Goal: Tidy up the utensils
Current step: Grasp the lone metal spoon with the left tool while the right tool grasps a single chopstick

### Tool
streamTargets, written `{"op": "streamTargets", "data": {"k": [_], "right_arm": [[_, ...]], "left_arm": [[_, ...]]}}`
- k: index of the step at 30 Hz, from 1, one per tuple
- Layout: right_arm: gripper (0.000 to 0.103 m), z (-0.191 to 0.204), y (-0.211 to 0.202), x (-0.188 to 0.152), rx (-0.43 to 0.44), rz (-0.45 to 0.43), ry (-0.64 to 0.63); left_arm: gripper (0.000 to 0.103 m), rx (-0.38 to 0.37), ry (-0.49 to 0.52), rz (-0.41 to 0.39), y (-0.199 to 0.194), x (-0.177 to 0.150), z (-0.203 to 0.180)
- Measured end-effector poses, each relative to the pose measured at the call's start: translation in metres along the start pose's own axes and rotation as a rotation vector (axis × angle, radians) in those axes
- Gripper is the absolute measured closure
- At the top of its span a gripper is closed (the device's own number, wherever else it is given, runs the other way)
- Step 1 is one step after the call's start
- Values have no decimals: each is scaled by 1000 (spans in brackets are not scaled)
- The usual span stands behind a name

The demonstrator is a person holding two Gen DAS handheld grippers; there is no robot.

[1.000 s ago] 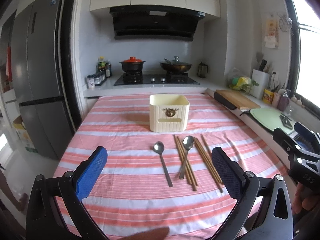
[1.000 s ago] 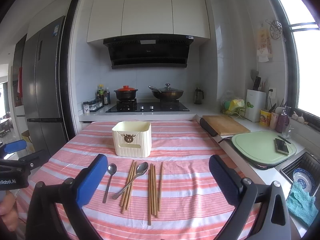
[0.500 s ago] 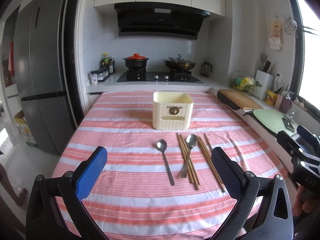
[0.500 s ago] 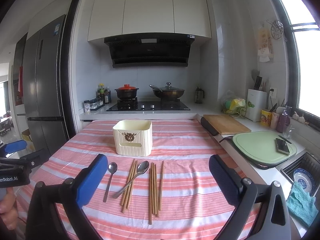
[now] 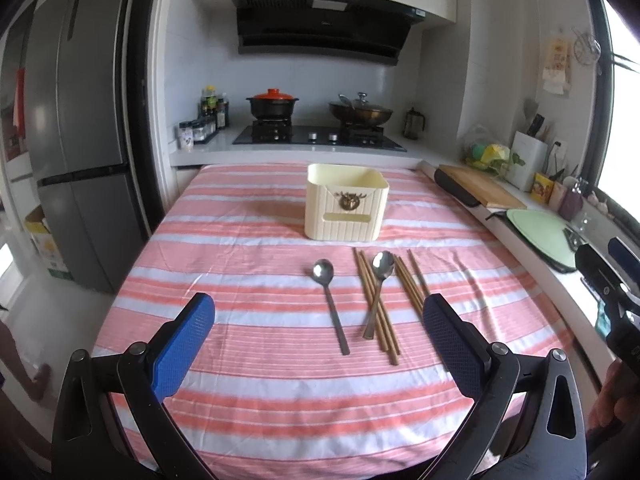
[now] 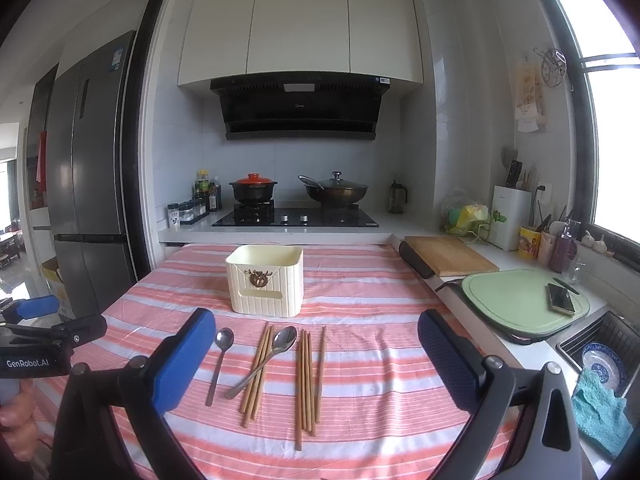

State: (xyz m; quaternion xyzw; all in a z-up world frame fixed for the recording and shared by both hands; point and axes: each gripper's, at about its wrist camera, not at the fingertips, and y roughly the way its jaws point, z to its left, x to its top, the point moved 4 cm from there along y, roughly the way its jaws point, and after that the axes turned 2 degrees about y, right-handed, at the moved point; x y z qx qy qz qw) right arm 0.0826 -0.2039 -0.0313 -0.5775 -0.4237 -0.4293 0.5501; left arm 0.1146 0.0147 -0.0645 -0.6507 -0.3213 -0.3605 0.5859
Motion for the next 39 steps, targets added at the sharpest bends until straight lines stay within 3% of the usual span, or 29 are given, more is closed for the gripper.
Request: {"op": "streamTargets", "data": {"k": [10, 18, 20, 24, 25, 27, 30, 31, 36, 39], "right_arm": [[0, -4, 23, -13, -15, 61, 7], [0, -12, 68, -26, 25, 149, -10], [0, -25, 92, -34, 23, 208, -2], [2, -46, 155, -65, 40, 408, -11], [5, -48, 172, -75, 61, 462, -12], [24, -49, 199, -92, 102, 552, 4], [45, -44, 234, -118, 152, 662, 29], [47, -42, 241, -123, 174, 684, 37], [68, -32, 274, -145, 178, 747, -7], [75, -26, 278, -148, 136, 729, -102]], "left_arm": [[0, 28, -43, 53, 25, -6, 19], [0, 26, -50, 187, 101, -2, 29], [0, 19, -52, 222, 126, -1, 30], [0, 6, -24, 286, 177, -6, 23], [0, 9, -15, 299, 189, -8, 22], [0, 24, 0, 328, 210, -14, 19], [0, 40, 11, 374, 239, -25, 17], [0, 44, 7, 387, 247, -29, 16], [0, 65, 5, 433, 272, -43, 12], [0, 100, 39, 445, 281, -52, 10]]}}
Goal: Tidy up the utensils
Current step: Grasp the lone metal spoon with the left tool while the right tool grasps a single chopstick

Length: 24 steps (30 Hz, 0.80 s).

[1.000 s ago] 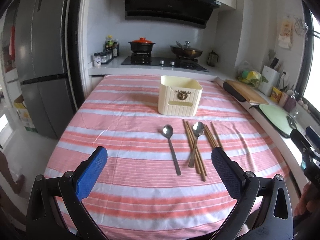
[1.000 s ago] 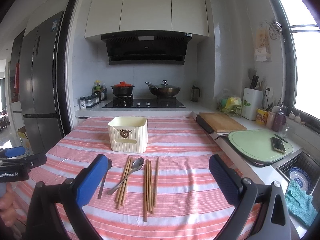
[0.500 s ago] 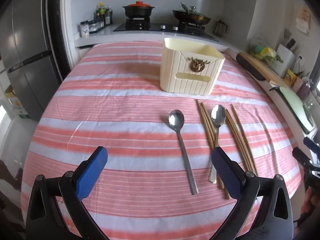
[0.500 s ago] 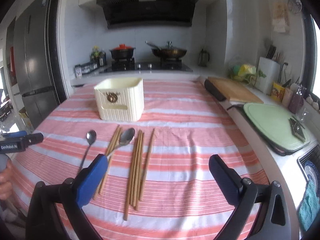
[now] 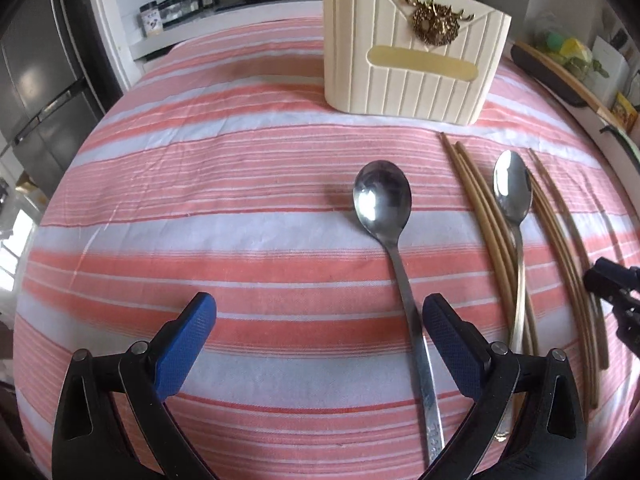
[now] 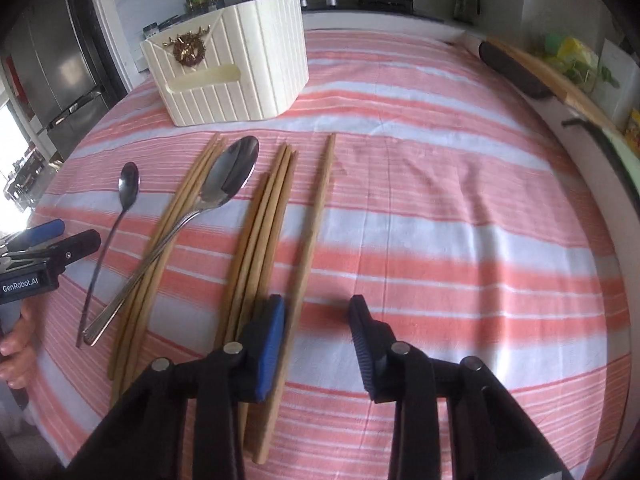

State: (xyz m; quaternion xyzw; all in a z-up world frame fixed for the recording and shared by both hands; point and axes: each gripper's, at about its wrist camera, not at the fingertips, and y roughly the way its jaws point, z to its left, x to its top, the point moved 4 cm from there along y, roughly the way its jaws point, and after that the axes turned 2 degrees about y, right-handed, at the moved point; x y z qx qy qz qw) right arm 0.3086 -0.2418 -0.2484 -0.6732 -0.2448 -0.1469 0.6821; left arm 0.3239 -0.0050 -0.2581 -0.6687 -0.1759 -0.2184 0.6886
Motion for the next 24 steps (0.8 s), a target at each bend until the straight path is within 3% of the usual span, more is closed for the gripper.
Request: {"op": "streamTargets", "data": {"k": [11, 18, 24], "right_arm": [[77, -15, -5, -1, -63, 9, -27], [75, -14, -8, -7, -79, -15, -27], [75, -15, -7, -7, -79, -52, -19]], "left_arm": [[0, 16, -15, 2, -3, -8, 29], [0, 48, 26, -47, -6, -10, 23], [0, 32, 21, -47, -6, -10, 26]]}}
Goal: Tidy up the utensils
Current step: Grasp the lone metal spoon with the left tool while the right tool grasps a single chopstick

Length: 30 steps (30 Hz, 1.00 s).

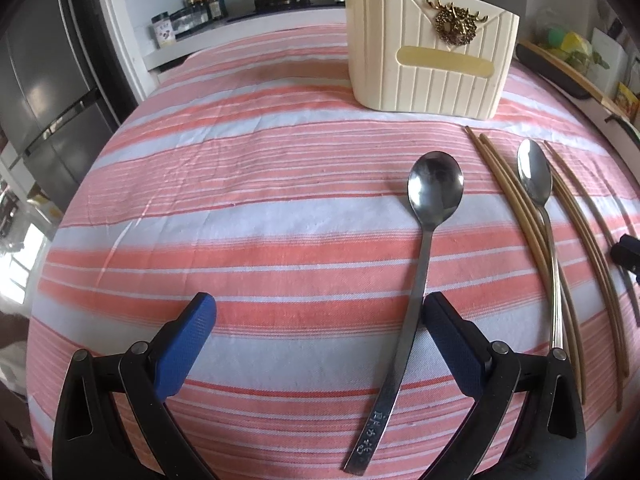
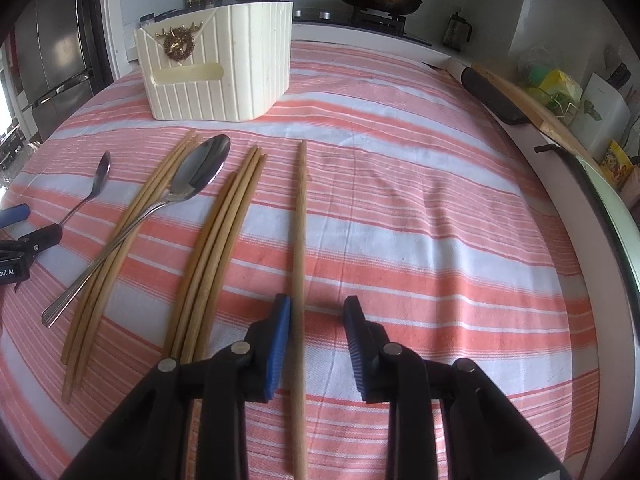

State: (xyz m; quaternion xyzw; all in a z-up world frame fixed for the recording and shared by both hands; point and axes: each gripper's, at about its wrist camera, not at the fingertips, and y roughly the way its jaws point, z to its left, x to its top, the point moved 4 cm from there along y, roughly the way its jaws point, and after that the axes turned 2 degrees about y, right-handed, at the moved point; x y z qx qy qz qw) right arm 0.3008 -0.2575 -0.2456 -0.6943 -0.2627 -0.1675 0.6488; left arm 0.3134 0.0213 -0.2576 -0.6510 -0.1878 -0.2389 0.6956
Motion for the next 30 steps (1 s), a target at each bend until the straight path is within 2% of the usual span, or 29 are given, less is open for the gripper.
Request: {"op": "streamTargets", "data": {"k": [6, 9, 12, 14, 19, 21, 24, 27, 30], "right_arm": [[75, 0, -1, -2, 2, -10, 7], [75, 0, -1, -3, 3, -13, 2], [75, 0, -1, -3, 18, 0, -8], [74, -1, -1, -2, 45, 41, -42], [74, -11, 3, 6, 139, 224, -79], [74, -8, 9, 14, 151, 267, -95], [73, 0, 23, 34, 165, 284, -126], [73, 5, 41, 61, 172, 268, -127], [74, 8, 63, 91, 165, 269, -99]], "left_arm": [[0, -7, -6, 0, 0, 0, 0], [0, -37, -16, 15, 1, -3, 2], [0, -97, 67, 45, -2, -7, 3], [0, -142, 141, 82, -4, -9, 5], [0, -177, 200, 137, -1, 4, 5], [1, -190, 226, 147, 5, 13, -8], [0, -181, 275, 138, 18, 31, -31], [9, -203, 274, 141, 30, 49, -45], [27, -221, 247, 143, 37, 65, -49]]}}
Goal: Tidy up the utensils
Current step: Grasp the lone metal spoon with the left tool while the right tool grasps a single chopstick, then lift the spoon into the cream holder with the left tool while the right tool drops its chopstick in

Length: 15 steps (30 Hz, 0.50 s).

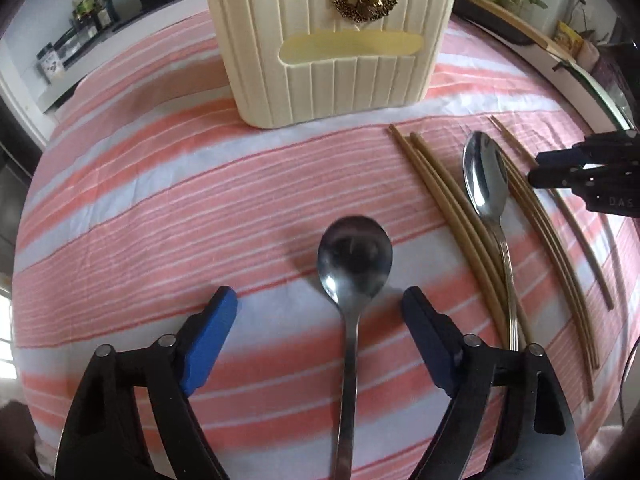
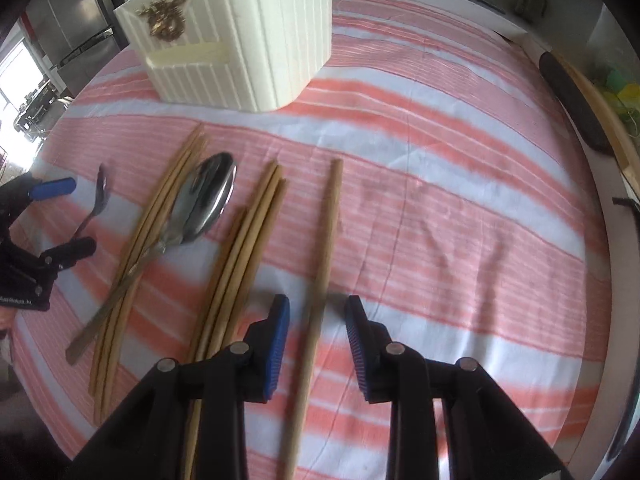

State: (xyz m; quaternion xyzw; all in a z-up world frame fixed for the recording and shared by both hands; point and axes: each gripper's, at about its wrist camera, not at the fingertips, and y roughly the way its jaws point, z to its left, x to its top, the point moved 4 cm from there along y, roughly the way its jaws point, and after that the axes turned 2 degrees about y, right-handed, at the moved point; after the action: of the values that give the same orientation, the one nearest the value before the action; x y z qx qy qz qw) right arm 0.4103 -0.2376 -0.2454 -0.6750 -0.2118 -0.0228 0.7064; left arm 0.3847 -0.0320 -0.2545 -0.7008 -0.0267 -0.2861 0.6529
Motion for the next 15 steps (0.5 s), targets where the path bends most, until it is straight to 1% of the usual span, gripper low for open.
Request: {"op": "streamTargets", "data": {"k": [1, 2, 3, 5, 6, 9, 11, 15], "right_arm": [[74, -1, 3, 10, 3, -5, 11], [86, -1, 5, 17, 1, -5, 19], [96, -2, 8, 25, 1, -5, 30], [96, -6, 10, 34, 19, -23, 72], [96, -8, 9, 36, 26, -34, 90], [96, -17, -7, 24, 50, -103, 133], [96, -18, -27, 15, 51, -159, 143], [96, -17, -76, -7, 31, -282, 125]], "left_arm": [[46, -9, 3, -10, -1, 5, 0], [61, -16, 8, -21, -1, 9, 0], [67, -14, 5, -26, -1, 12, 1], [67, -37, -24, -40, -1, 14, 8], [67, -34, -36, -48, -2, 13, 11], [67, -45, -74, -107, -20, 6, 21], [67, -63, -103, -166, -41, -1, 25], [67, -57, -117, -311, -92, -17, 22]]}}
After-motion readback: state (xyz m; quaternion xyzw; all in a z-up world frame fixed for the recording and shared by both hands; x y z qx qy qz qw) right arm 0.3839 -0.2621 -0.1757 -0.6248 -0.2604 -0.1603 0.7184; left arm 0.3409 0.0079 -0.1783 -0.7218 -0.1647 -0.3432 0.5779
